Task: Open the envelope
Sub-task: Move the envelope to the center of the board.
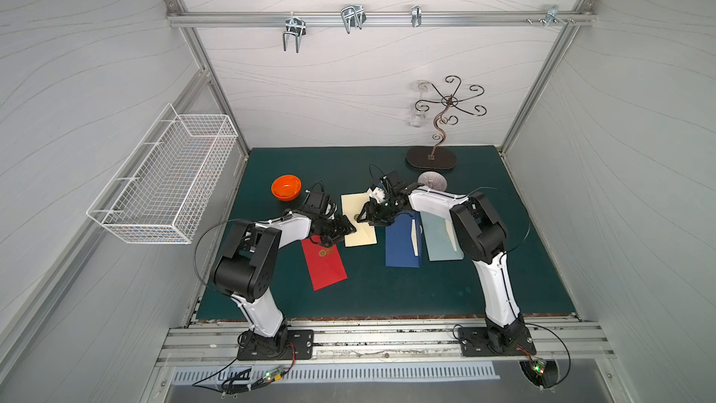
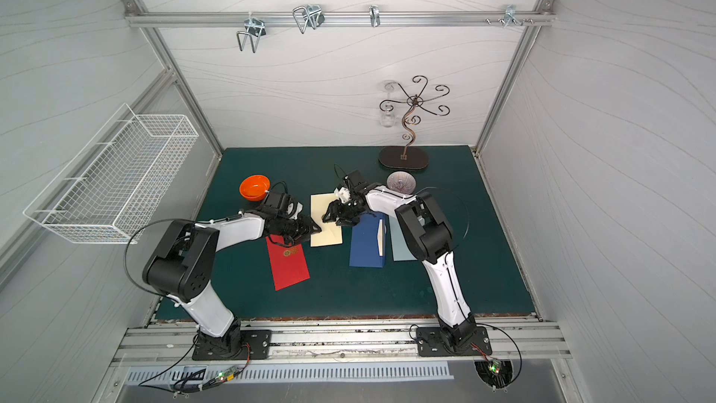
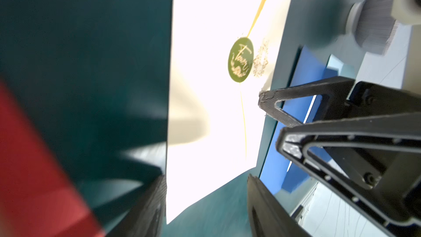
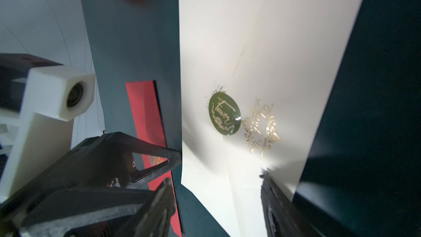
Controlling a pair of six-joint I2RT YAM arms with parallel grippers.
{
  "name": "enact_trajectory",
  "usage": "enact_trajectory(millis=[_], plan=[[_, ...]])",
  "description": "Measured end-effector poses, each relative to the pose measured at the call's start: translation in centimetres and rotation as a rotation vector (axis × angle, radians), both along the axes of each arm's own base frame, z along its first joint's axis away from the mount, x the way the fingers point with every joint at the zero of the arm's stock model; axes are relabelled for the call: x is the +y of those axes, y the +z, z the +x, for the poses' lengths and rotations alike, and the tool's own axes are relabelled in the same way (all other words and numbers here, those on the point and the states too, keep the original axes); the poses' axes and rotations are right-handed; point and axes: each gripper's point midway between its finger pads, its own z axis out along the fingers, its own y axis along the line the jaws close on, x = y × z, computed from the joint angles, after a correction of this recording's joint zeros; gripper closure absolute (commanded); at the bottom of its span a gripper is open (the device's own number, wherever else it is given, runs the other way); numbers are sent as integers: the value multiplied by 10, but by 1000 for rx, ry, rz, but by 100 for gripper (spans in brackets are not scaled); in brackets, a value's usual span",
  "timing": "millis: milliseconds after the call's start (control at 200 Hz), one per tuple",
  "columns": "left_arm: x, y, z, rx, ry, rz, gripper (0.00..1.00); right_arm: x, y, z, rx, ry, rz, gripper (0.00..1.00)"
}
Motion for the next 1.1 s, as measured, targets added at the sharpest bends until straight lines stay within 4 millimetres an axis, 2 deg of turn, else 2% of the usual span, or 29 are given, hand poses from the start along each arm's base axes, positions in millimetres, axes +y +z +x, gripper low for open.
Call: enact_trajectory(millis=[195,320,450,610,720,915,1101], plan=[[6,3,-40,3,31,-27,40,-5,-3,-46,-4,25,-26,37],[-8,9,-63,-11,-13,-37,40,-9,-4,-66,-11,27,-30,37],[-17,29,-83,-68,-47,-49,39,-15,-4,-87,-21,33,-46,37],[-2,65,-86,-187,3,-31,37,-23,-5,-110,-18,35,-55,37],[7,76,-87,-227,28,-8,37,-27,-4,-120,-13,37,-56,37],[11,71,-87,-208,30,35,37,-34,-1,-132,-12,39,-84,37],[10,51,-88,-141,14,64,37,-39,13,-133,-30,19,-80,37]])
